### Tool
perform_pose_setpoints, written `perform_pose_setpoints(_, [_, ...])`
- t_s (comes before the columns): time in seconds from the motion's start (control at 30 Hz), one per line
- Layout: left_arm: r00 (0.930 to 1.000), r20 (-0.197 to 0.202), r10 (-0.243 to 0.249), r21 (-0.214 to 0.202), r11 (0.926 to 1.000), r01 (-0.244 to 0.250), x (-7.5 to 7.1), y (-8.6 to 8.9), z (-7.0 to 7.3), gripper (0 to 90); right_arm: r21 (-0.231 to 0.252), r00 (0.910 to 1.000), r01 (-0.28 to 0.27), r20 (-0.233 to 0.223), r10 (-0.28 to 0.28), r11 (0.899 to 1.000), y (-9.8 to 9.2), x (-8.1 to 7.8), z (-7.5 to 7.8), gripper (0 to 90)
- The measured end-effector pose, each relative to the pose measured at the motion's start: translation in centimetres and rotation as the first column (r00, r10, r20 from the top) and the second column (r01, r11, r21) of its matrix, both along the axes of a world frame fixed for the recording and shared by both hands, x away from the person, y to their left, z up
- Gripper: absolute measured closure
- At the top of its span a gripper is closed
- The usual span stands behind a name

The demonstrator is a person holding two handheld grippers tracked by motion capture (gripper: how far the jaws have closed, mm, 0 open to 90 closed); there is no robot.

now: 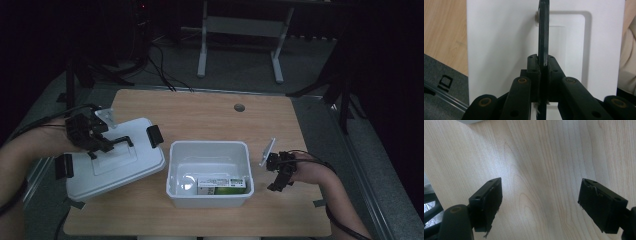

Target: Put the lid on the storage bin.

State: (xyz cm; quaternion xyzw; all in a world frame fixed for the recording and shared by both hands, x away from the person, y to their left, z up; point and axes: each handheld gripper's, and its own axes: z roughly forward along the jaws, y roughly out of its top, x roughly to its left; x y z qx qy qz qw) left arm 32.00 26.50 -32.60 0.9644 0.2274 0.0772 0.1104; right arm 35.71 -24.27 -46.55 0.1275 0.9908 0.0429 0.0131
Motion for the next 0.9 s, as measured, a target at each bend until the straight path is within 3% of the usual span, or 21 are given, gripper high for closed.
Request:
perform_pose_setpoints(0.37, [0.9969,0.033,-0.071,-0.015,0.9973,0.072,0.1,-3.1,2.1,84.0,0.004,1.0,0.001,-0.006,-0.001,1.0,0.2,0.0,0.0,18.9])
perform_pose_setpoints(0.7, [0.9879,0.049,-0.147,-0.037,0.9881,0.149,0.4,-6.7,2.5,84.0,0.003,1.0,-0.001,-0.01,0.001,1.0,0.1,-0.2,-0.3,18.9])
perform_pose_setpoints(0.9, [0.9845,0.049,-0.168,-0.032,0.9849,0.17,0.6,-8.4,2.6,84.0,0.005,1.0,0.002,-0.01,-0.002,1.0,0.0,-0.2,-0.3,18.9])
